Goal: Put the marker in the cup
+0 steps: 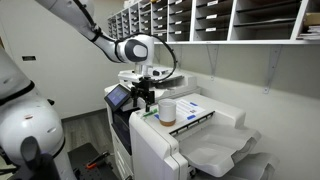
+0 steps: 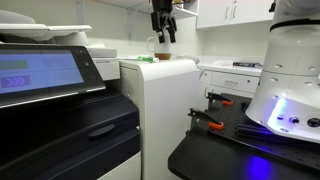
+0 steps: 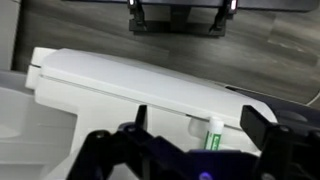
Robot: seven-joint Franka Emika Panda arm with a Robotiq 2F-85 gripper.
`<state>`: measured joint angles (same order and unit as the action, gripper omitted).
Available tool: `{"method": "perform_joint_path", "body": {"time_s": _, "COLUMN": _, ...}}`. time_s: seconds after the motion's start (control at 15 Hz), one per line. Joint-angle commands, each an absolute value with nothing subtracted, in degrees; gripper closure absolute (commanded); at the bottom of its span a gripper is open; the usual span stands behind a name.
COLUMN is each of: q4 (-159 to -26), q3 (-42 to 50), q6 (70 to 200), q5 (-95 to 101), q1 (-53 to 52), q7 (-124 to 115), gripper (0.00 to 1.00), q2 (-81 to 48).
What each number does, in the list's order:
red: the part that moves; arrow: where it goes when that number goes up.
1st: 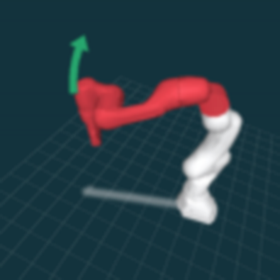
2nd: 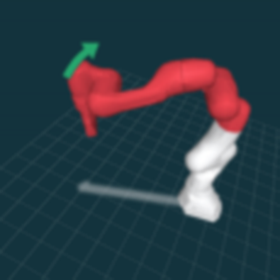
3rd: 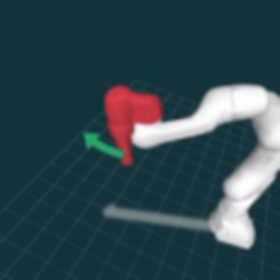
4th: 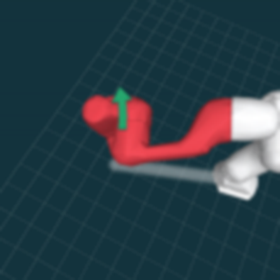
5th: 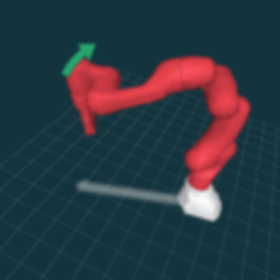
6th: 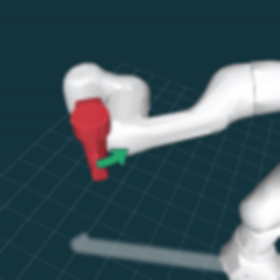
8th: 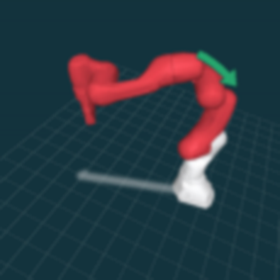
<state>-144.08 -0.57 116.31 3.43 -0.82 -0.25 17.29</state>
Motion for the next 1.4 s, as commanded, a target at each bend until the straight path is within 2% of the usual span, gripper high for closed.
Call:
{"method": "perform_joint_path", "body": {"time_s": 0.0, "q4": -142.4, "q3": -1.0, "q6": 119.1, "q5": 3.6, "q1": -1.3, "q7": 0.9, "gripper": 0.01, "q2": 12.5}}
{"method": "perform_joint_path", "body": {"time_s": 0.07, "q4": -142.0, "q3": -1.2, "q6": 119.7, "q5": 3.6, "q1": -1.4, "q7": 0.8, "gripper": 0.03, "q2": 11.4}}
{"method": "perform_joint_path", "body": {"time_s": 0.2, "q4": -141.3, "q3": -1.3, "q6": 119.7, "q5": 3.0, "q1": -2.0, "q7": 1.9, "gripper": 0.19, "q2": 9.5}}
{"method": "perform_joint_path", "body": {"time_s": 0.4, "q4": -141.4, "q3": -2.0, "q6": 120.3, "q5": 3.7, "q1": -2.7, "q7": 2.3, "gripper": 0.33, "q2": 7.7}}
{"method": "perform_joint_path", "body": {"time_s": 0.53, "q4": -141.1, "q3": -2.6, "q6": 121.6, "q5": 4.6, "q1": -2.9, "q7": 1.2, "gripper": 0.31, "q2": 6.7}}
{"method": "perform_joint_path", "body": {"time_s": 0.73, "q4": -139.7, "q3": -3.0, "q6": 123.7, "q5": 4.7, "q1": -3.1, "q7": 0.8, "gripper": 0.17, "q2": 5.4}}
{"method": "perform_joint_path", "body": {"time_s": 0.93, "q4": -137.5, "q3": -2.9, "q6": 124.7, "q5": 4.5, "q1": -3.0, "q7": 0.3, "gripper": 0.21, "q2": 3.7}}
{"method": "perform_joint_path", "body": {"time_s": 1.07, "q4": -136.1, "q3": -2.8, "q6": 124.7, "q5": 4.5, "q1": -2.9, "q7": 0.6, "gripper": 0.46, "q2": 2.1}}
{"method": "perform_joint_path", "body": {"time_s": 1.33, "q4": -134.4, "q3": -2.8, "q6": 126.4, "q5": 5.4, "q1": -2.8, "q7": -0.2, "gripper": 0.75, "q2": -0.5}}
